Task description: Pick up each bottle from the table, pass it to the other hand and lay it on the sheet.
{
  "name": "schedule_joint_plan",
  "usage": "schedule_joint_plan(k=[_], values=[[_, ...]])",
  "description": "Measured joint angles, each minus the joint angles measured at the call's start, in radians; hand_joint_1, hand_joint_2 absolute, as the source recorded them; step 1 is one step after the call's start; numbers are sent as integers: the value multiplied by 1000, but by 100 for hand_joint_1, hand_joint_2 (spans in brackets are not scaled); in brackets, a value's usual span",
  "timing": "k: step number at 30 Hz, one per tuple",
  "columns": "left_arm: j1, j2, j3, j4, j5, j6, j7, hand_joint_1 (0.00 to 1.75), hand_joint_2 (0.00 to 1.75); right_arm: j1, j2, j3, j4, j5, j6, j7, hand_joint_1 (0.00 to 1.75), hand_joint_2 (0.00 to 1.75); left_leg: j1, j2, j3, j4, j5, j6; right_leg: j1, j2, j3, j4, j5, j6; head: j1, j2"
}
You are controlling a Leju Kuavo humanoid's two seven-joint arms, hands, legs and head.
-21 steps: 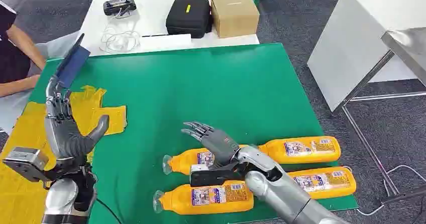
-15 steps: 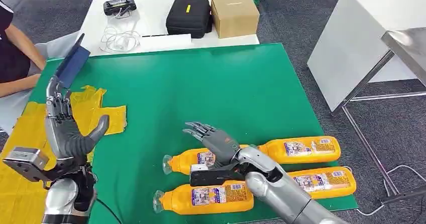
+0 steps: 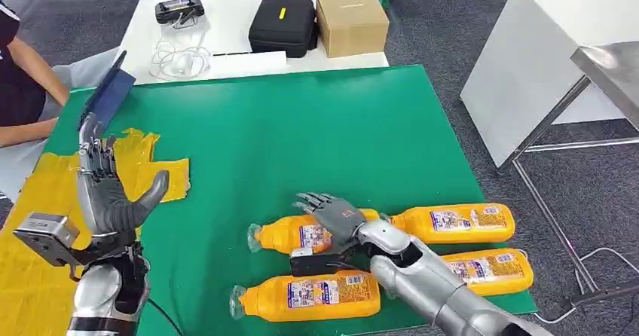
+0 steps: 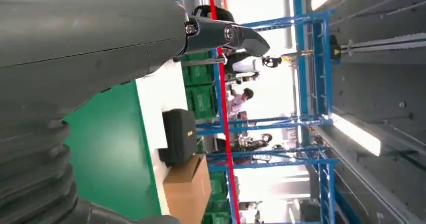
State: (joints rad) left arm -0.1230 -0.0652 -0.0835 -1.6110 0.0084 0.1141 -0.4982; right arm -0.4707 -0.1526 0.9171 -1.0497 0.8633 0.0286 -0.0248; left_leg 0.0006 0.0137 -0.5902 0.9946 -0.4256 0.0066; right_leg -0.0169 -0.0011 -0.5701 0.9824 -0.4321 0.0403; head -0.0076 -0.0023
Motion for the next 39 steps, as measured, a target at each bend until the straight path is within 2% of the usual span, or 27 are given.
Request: schedule_joint_plan(k=[5,6,8,9,15,27,31,33,36,39], values=[[-2,-2,0,7,14,-2,0,0,175,-40,12,31,69,0,17,-7,0,175,0,0,1,0,0,0,0,0,1,0,0,0,0,0],[-2,-2,0,8,17,-3,0,0,175,-45,13,35,78,-2,17,-7,12,175,0,0,1,0,0,0,0,0,2,0,0,0,0,0],[-2,-3,0,10,22,-3,0,0,175,-55,16,41,96,-2,17,-6,169,175,0,0,2,0,0,0,0,0,2,0,0,0,0,0],[-2,-3,0,10,22,-4,0,0,175,-60,18,44,106,0,17,-2,175,175,0,0,2,0,0,0,0,0,2,0,0,0,0,0],[-1,-6,0,10,30,-6,0,0,175,-81,35,57,152,44,-11,54,175,175,0,0,3,0,1,1,0,0,3,0,0,0,0,0],[4,-8,0,10,31,-8,3,0,175,-64,77,12,171,21,-94,64,175,175,0,0,3,0,1,1,0,0,4,0,1,1,0,0],[13,-8,0,6,6,-10,16,0,175,-2,103,-59,134,-16,-238,41,175,175,0,0,1,0,1,1,0,0,2,0,1,1,0,0],[17,-8,-6,2,-18,-13,32,0,175,51,128,-123,59,-40,-353,-1,175,175,0,0,0,0,1,1,0,0,0,0,1,1,0,0],[17,-7,-28,0,-54,-20,70,0,175,110,157,-208,-45,-69,-434,-45,175,175,0,-1,-2,0,1,1,0,-1,-2,0,0,1,0,0],[-2,20,-76,22,-137,-62,152,0,175,163,184,-295,-130,-143,-524,-145,175,175,0,-1,-4,0,1,1,0,-1,-3,0,0,1,0,0]])
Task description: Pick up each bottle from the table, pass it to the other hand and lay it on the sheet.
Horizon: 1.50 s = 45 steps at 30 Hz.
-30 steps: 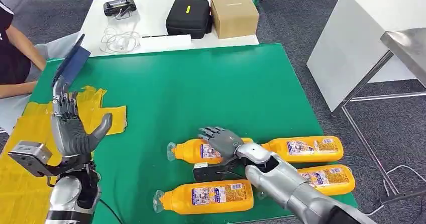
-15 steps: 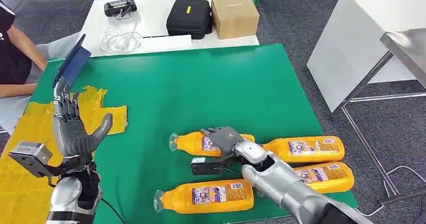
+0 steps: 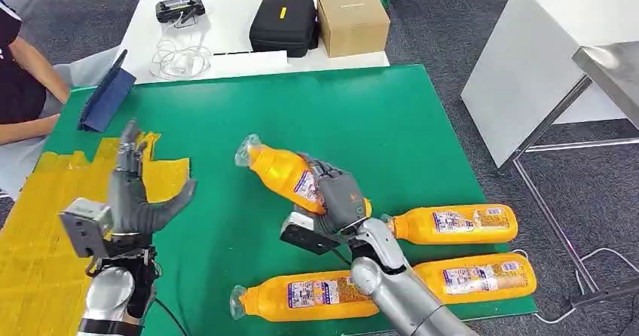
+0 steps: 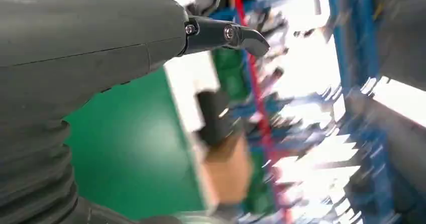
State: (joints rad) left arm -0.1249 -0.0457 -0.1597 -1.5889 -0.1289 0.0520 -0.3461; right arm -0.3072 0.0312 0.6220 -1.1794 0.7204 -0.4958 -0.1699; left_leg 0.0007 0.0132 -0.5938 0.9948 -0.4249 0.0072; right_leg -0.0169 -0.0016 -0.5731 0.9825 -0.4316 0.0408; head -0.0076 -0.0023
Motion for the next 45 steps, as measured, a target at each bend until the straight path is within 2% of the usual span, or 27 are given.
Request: schedule_joint_plan(k=[5,8,16,19,28,35,45], values=[[-69,36,-82,58,0,-82,36,0,175,44,52,-120,-71,-120,-80,-155,175,175,0,0,0,1,0,0,0,0,0,0,1,1,0,0],[-105,48,-114,76,56,-144,53,0,175,55,78,-163,-98,-180,-93,-211,175,175,0,0,0,1,0,0,0,0,0,0,1,1,0,0],[-155,70,-168,104,137,-230,69,0,175,56,126,-203,-110,-245,-92,-256,175,175,0,0,0,1,0,0,0,1,0,0,1,1,0,0],[-166,74,-182,112,148,-234,69,0,175,49,137,-206,-105,-268,-50,-256,175,175,0,0,-1,1,0,0,0,1,0,0,1,1,0,0],[-203,75,-216,137,213,-262,79,0,175,-2,192,-152,18,-211,-45,-271,175,175,0,0,-1,1,1,-1,0,0,0,1,1,1,0,0],[-207,76,-219,147,262,-268,81,0,175,-13,203,-107,60,-142,-58,-297,175,175,0,0,-2,1,0,0,0,0,-1,0,1,1,0,0],[-208,83,-219,163,319,-284,85,0,175,-10,218,14,91,-59,-128,-329,175,175,0,0,-1,1,0,-1,0,1,-1,0,1,1,0,0]])
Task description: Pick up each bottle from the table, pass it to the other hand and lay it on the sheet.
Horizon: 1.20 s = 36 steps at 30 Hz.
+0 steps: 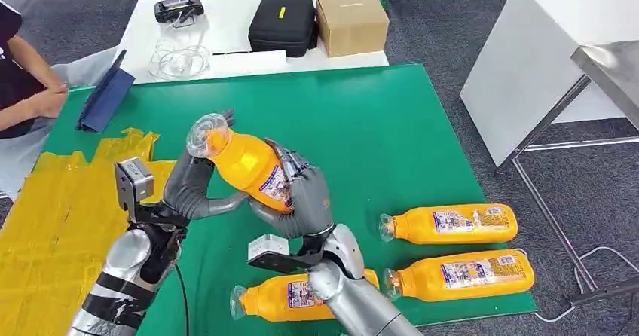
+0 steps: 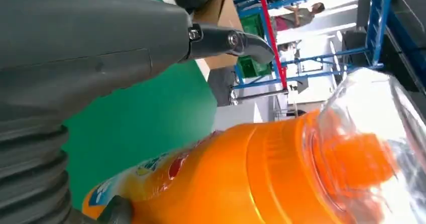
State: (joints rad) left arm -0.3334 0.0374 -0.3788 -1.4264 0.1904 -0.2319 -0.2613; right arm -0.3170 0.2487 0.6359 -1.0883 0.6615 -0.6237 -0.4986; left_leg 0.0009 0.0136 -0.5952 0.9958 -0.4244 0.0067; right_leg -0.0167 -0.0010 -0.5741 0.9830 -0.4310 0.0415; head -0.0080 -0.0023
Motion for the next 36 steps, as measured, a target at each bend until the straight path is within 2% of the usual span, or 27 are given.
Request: schedule_joint_plan(k=[5,6,7,31,32,33,36], values=[[3,6,0,8,31,-12,4,0,175,-3,0,27,7,27,-32,-3,175,175,0,0,0,0,0,0,0,0,0,0,0,0,0,0],[3,6,0,11,40,-17,5,77,175,-3,0,35,9,31,-45,-3,175,175,0,0,0,0,0,0,0,0,0,0,0,0,0,0],[3,7,0,14,47,-20,5,175,175,-3,0,44,10,30,-53,-3,175,175,0,0,0,0,0,0,0,0,0,0,0,0,0,0],[30,8,15,24,172,-22,-1,175,175,-24,-1,101,29,-13,-64,22,175,175,0,0,0,0,0,0,0,0,0,0,0,0,0,0],[30,8,15,25,175,-22,-1,162,175,-25,-1,102,31,-13,-64,23,175,175,0,0,0,0,0,0,0,0,0,0,0,0,0,0],[31,8,16,25,177,-22,-1,7,175,-27,-1,103,33,-14,-64,25,175,175,0,0,0,0,0,0,0,0,0,0,0,0,0,0],[32,8,16,25,183,-26,-1,7,175,-30,0,105,39,-16,-64,30,175,175,0,0,0,0,0,0,0,0,0,0,0,0,0,0]])
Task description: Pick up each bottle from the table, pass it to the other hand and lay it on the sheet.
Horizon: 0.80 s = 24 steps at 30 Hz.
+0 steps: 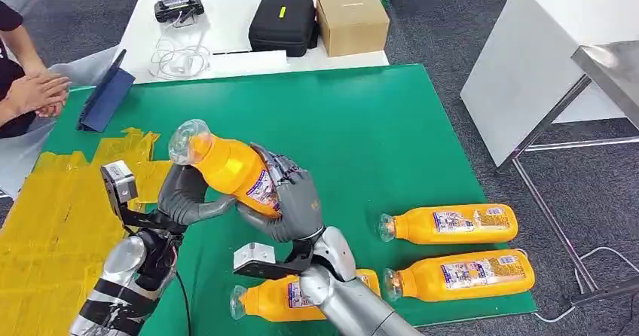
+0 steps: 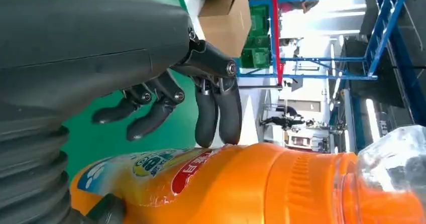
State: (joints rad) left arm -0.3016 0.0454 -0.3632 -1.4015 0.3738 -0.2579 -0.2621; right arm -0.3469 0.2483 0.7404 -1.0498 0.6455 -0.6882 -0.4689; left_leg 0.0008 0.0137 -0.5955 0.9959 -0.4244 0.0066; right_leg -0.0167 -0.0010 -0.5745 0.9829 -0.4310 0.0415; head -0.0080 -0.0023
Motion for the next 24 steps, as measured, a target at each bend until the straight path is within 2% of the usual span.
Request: schedule_joint_plan(k=[3,4,24], values=[[1,0,0,0,4,-6,0,7,175,-1,0,2,6,-2,0,4,175,175,0,0,0,0,0,0,0,0,0,0,0,0,0,0],[2,0,0,0,5,-6,0,0,175,-2,0,2,7,-2,0,4,175,175,0,0,0,0,0,0,0,0,0,0,0,0,0,0],[6,0,-6,0,35,-50,15,0,175,-3,10,9,32,15,-6,10,175,175,0,0,0,0,0,0,0,0,0,0,0,0,0,0]])
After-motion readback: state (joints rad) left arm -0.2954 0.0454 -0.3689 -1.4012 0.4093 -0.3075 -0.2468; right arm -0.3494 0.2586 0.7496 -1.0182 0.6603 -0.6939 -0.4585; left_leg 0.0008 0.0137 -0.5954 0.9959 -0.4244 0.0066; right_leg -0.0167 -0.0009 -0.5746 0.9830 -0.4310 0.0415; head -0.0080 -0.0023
